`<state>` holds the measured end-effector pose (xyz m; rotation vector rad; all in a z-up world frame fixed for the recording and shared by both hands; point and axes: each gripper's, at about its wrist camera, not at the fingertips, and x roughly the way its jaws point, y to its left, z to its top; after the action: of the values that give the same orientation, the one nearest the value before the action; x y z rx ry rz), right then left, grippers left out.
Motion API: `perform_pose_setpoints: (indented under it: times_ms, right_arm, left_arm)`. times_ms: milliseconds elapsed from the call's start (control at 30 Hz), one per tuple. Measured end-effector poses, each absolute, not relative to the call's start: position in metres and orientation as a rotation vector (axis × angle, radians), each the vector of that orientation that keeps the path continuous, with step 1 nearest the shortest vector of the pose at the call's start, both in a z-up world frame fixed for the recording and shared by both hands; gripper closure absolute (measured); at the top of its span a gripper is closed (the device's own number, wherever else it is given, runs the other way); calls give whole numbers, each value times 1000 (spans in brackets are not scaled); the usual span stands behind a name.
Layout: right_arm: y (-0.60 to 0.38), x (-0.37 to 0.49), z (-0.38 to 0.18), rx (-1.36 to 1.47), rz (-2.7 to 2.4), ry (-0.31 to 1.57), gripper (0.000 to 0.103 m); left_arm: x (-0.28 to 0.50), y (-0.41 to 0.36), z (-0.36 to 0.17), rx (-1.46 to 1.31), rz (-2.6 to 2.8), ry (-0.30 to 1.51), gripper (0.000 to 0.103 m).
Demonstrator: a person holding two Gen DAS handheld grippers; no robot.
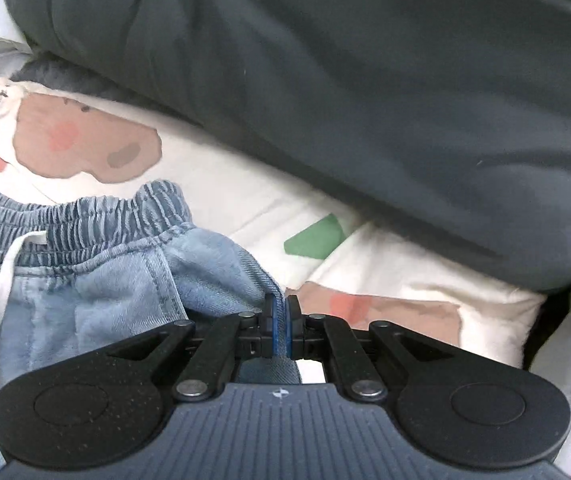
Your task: Fold clothes
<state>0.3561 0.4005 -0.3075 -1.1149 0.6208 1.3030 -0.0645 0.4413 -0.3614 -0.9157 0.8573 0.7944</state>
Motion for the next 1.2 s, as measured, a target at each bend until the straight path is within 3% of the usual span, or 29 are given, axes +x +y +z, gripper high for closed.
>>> perform_pose_setpoints:
  times_ms: [133,233,400,467,933,1200]
  right_arm:
    - [404,358,-325,-1126,1318,676,100]
    - [406,362,-322,-1117,1317,708,84]
    - [413,377,-290,-925,1362,779,69]
    - [420,378,-284,-858,1386,804,55]
    - [444,359,-330,-938,1484,937,54]
    - [440,343,-326,-1153,1569,845,54]
  left_arm:
    - [-74,438,-356,-935,795,856,69]
    - [-84,437,-346,-944,810,836,66]
    - [-93,442,-337,-958,853,774,57]
    - [-91,445,-339,-972,861,760,55]
    - [-81,448,-361,-1008,835,757,55]
    - [-78,445,-364,-983,800,778,55]
